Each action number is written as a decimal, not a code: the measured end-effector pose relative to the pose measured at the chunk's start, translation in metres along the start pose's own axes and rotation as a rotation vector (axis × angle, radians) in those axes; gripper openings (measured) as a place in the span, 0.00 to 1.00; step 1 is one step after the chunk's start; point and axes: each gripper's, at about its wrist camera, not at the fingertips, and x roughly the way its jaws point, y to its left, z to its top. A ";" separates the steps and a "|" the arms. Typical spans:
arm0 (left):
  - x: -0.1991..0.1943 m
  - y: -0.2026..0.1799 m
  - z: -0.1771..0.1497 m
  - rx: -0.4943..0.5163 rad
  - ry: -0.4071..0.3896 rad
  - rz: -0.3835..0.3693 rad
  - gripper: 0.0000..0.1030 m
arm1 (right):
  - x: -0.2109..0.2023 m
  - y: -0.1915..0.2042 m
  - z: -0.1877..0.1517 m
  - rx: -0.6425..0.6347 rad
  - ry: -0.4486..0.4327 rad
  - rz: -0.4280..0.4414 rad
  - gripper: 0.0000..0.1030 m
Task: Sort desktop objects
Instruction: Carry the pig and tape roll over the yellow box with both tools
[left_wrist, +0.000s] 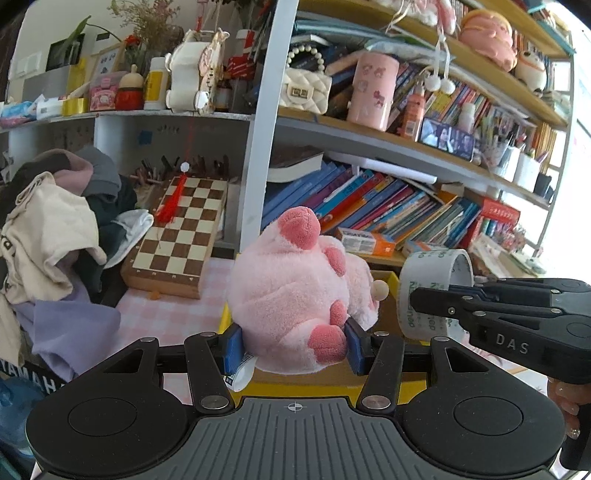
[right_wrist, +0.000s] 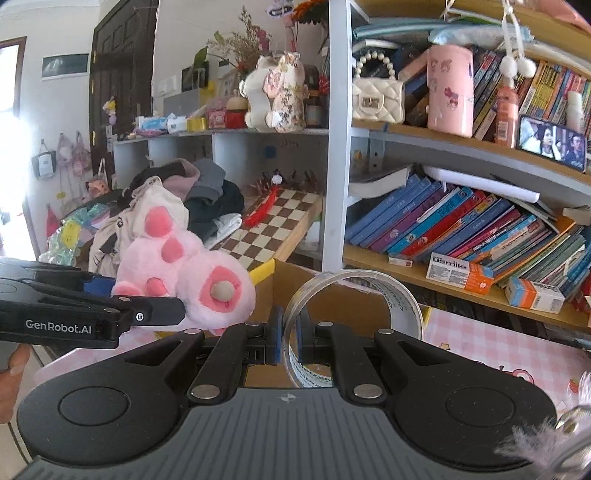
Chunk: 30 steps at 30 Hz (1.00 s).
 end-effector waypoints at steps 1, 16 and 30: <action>0.005 -0.001 0.001 0.006 0.004 0.005 0.50 | 0.005 -0.003 0.000 -0.001 0.006 0.003 0.07; 0.068 -0.005 0.005 0.061 0.115 0.058 0.52 | 0.081 -0.023 -0.008 -0.033 0.157 0.067 0.07; 0.118 -0.005 -0.005 0.108 0.257 0.089 0.54 | 0.128 -0.035 -0.028 -0.028 0.361 0.100 0.07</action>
